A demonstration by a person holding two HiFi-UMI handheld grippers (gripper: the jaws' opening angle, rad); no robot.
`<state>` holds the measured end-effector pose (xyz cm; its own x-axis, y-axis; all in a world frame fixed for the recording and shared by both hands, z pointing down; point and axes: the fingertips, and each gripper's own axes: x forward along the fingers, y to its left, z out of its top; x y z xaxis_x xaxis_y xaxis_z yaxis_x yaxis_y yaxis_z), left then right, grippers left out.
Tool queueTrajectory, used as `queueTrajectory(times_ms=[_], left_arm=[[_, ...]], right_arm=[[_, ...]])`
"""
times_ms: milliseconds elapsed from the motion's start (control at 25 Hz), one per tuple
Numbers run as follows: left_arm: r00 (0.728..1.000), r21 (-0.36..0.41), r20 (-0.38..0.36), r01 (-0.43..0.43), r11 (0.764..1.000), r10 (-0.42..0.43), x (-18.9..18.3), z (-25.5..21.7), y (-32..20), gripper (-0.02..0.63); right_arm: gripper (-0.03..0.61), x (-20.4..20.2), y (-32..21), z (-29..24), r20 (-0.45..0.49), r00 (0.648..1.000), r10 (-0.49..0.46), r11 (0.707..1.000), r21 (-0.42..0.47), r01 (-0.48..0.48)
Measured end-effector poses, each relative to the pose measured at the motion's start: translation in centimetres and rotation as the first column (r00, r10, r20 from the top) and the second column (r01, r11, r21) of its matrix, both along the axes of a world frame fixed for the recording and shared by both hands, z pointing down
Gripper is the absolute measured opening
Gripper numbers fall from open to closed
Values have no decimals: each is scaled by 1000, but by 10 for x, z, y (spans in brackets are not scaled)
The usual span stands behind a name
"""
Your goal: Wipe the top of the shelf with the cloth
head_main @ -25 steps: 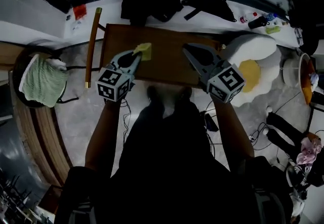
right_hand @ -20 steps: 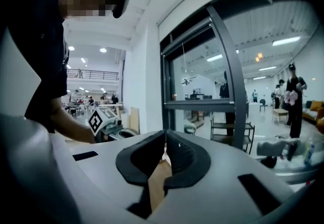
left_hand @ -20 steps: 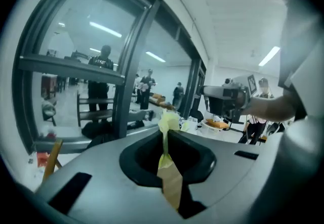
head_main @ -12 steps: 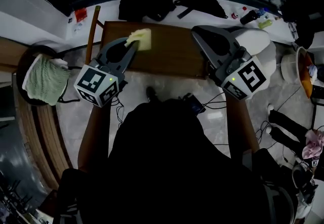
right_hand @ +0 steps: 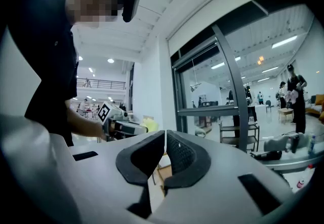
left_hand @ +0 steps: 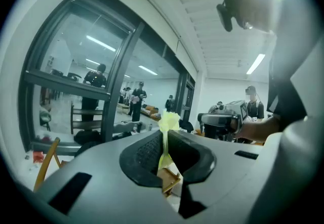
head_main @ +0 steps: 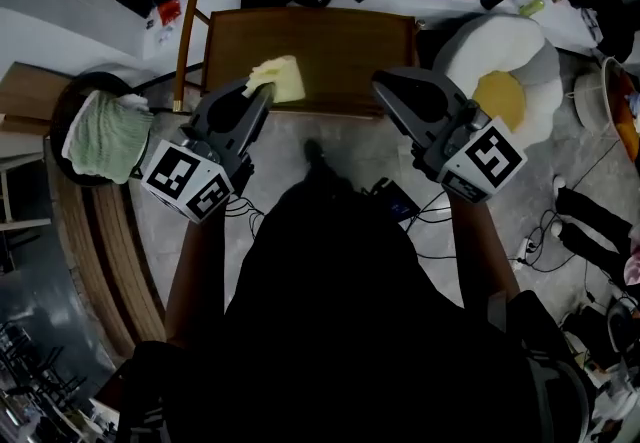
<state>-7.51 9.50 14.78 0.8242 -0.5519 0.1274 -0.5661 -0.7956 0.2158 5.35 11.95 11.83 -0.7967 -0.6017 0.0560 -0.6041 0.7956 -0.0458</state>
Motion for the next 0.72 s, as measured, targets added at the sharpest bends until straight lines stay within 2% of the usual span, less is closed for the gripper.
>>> queueTrajectory(times_ms=[240, 520, 720], left_arm=[[1000, 27, -10, -25, 999, 25, -12, -4, 53, 34], [994, 61, -62, -83, 995, 86, -37, -14, 66, 34], [988, 63, -66, -135, 989, 139, -75, -17, 76, 34]], right_arm=[[26, -15, 44, 6, 22, 1000, 6, 1000, -7, -6], [26, -57, 68, -4, -3, 999, 39, 999, 4, -39], [26, -99, 83, -3, 15, 995, 96, 995, 2, -96]])
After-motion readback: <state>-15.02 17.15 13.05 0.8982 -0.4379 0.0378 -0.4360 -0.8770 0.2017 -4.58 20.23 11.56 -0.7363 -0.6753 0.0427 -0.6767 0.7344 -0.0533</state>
